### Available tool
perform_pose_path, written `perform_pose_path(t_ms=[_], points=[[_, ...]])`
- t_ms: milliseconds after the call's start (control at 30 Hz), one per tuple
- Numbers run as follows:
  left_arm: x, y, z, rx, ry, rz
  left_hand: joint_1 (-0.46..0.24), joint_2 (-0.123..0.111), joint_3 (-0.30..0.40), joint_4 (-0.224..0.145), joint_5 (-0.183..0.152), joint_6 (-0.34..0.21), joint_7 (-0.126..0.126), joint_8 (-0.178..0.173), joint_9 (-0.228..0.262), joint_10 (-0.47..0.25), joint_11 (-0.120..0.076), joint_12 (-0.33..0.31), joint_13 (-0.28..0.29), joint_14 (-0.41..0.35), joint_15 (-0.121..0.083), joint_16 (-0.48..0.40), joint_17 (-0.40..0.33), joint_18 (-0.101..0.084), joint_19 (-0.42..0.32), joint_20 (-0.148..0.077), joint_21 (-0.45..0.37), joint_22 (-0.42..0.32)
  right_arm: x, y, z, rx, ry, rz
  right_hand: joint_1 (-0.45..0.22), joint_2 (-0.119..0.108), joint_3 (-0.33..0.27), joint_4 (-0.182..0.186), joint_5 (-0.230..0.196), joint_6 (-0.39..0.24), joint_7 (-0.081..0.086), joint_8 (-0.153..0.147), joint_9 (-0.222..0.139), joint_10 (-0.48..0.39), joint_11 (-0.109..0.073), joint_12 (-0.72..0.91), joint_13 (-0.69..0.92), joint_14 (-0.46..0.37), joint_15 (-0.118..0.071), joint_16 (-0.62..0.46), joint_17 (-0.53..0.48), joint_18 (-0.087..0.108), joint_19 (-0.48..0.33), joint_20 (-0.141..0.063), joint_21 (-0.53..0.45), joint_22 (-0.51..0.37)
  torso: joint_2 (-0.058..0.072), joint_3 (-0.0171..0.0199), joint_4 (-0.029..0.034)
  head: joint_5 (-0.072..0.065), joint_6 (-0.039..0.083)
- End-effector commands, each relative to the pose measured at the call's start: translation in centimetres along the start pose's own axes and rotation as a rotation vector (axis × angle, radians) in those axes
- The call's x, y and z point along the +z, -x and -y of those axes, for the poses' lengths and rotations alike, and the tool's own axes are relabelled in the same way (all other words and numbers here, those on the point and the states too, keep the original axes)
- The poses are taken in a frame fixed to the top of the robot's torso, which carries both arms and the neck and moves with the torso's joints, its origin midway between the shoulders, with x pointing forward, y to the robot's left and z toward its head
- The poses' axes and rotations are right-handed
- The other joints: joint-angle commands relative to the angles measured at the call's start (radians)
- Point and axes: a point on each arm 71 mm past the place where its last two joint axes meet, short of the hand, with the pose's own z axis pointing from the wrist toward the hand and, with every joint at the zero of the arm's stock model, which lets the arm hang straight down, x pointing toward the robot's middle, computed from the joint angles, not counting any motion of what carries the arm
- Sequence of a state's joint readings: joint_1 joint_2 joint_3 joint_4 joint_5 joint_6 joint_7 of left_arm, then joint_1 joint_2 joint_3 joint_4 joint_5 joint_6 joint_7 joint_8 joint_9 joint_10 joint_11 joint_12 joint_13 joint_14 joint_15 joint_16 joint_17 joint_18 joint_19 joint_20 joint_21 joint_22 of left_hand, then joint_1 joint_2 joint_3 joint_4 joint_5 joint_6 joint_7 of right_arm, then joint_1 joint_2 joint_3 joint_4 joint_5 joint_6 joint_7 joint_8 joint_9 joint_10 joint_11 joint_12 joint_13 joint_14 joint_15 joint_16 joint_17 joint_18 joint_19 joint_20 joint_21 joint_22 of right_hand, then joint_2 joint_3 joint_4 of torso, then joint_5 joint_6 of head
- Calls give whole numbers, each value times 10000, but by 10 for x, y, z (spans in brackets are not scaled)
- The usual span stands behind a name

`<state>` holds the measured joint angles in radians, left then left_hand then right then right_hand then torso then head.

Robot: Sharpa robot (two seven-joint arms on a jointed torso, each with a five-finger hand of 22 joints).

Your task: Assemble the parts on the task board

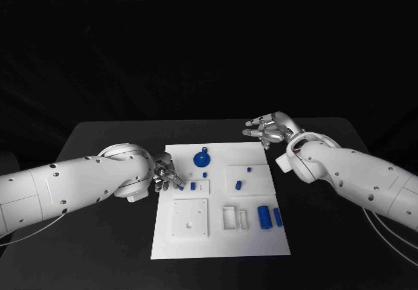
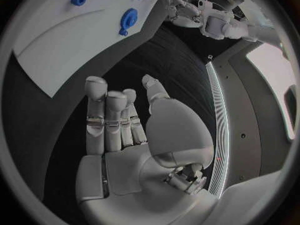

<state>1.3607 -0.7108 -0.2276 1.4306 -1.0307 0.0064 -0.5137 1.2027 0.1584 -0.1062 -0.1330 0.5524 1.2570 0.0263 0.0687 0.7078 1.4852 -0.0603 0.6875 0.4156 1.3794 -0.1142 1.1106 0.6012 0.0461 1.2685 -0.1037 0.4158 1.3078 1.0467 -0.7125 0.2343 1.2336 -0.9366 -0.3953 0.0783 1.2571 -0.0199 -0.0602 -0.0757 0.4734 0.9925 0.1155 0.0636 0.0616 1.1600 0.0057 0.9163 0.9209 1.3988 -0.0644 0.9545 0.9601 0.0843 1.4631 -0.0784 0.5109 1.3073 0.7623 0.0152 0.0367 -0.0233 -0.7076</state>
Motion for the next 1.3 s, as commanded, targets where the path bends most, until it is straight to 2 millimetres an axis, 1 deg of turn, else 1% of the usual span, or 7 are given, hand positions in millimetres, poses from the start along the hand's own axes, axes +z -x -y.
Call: perform_pose_path(t_ms=[33,600,967,1067,1100,1167,1300], points=[[1,-2,2,222,-134,63,95,20,921,-1003,17,569,-508,27,1,281,-287,56,-6,42,13,-51,15,1,33,-14,68,177,0,-2,-1,15,106,-148,-78,-38,16,62,46,56,0,-14,8,-11,-4,25,5,6,3,31,14,141,105,-37,46,594,0,4,0,10,-11],[4,-11,-1,363,-73,-92,89,19,929,-1009,15,577,-505,21,-33,281,-284,58,-1,49,15,-56,24,-10,31,-19,66,176,0,-2,-1,15,106,-147,-88,-34,39,39,55,65,-2,-13,8,-12,-6,21,3,5,2,21,13,139,108,-39,39,594,-1,12,-4,-3,-32],[4,-13,0,134,-161,-83,25,41,907,-912,-34,591,-504,9,-160,282,-259,84,3,47,30,-64,32,2,35,2,53,171,-1,-1,-1,15,109,-145,-88,-34,39,39,55,65,-2,-13,8,-12,-6,21,3,5,2,21,13,139,108,-39,39,594,-1,14,-9,-15,-17],[4,-13,1,-17,-203,-72,3,23,893,-842,-42,600,-504,7,-269,282,-248,91,-4,50,37,-72,30,18,45,16,45,172,-1,-1,-1,14,109,-146,-88,-34,39,39,55,65,-2,-13,8,-12,-6,21,3,5,2,21,13,139,108,-39,39,594,-1,15,-10,-20,-19],[4,-13,1,-59,-217,-64,5,-20,900,-741,-38,647,-511,15,-557,280,-246,109,-20,49,64,-81,25,26,49,27,32,173,-1,-1,-1,14,108,-144,-88,-34,39,39,55,65,-2,-13,8,-12,-6,21,3,5,2,21,13,139,108,-39,39,594,0,19,-8,-23,-14],[4,-13,2,-132,-248,-39,-2,-45,906,-665,-35,668,-497,28,-816,287,-238,115,-34,53,44,-75,25,42,60,41,28,175,-1,-1,-1,13,108,-143,-88,-34,39,39,55,65,-2,-13,8,-12,-6,21,3,5,2,21,13,139,108,-39,39,594,0,18,-9,-26,-10],[4,-13,2,-232,-299,-9,-47,-63,887,-573,-39,689,-503,40,-909,283,-235,130,-39,59,43,-68,27,41,64,45,24,174,-1,-1,-1,12,108,-142,-88,-34,39,39,55,65,-2,-13,8,-12,-6,21,3,5,2,21,13,139,108,-39,39,594,2,17,-12,-33,-7]])
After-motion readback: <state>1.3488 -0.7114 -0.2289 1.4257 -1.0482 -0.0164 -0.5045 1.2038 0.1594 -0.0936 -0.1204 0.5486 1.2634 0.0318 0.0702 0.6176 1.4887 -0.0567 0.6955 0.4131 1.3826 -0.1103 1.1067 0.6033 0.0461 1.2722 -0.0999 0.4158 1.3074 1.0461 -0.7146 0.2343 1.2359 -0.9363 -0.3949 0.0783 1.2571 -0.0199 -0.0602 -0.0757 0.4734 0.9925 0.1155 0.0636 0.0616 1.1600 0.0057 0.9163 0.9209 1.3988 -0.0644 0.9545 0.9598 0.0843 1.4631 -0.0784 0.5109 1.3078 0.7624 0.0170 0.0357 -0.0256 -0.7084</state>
